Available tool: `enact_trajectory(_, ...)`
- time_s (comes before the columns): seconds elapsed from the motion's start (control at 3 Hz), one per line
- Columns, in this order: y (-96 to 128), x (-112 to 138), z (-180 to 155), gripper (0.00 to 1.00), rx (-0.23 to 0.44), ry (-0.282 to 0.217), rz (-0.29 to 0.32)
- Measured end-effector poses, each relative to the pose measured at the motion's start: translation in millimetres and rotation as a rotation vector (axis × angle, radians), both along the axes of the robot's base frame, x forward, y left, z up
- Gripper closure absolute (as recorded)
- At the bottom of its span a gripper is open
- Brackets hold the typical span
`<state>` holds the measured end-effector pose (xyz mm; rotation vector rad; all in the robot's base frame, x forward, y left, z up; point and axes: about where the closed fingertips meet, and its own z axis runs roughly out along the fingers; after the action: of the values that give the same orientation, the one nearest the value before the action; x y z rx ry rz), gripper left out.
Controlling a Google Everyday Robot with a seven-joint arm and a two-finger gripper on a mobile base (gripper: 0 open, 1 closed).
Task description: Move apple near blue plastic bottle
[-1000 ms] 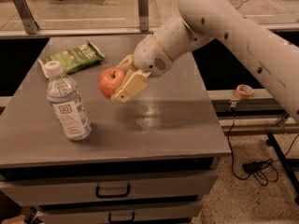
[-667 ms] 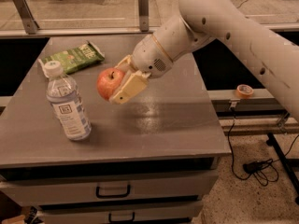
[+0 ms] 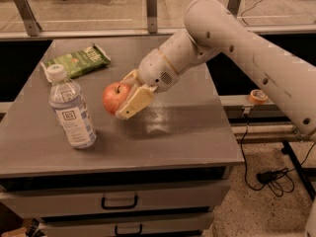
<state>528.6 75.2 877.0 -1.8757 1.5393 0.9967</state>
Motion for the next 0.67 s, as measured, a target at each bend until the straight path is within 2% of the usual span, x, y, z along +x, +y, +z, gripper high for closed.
enact_trajectory(0.33, 10.1, -2.9, -13.7, 1.00, 0.010, 0.037, 0.026)
enact_trajectory(0.67, 18.4, -6.0, -21.3, 0.82, 0.005, 0.054, 0.036)
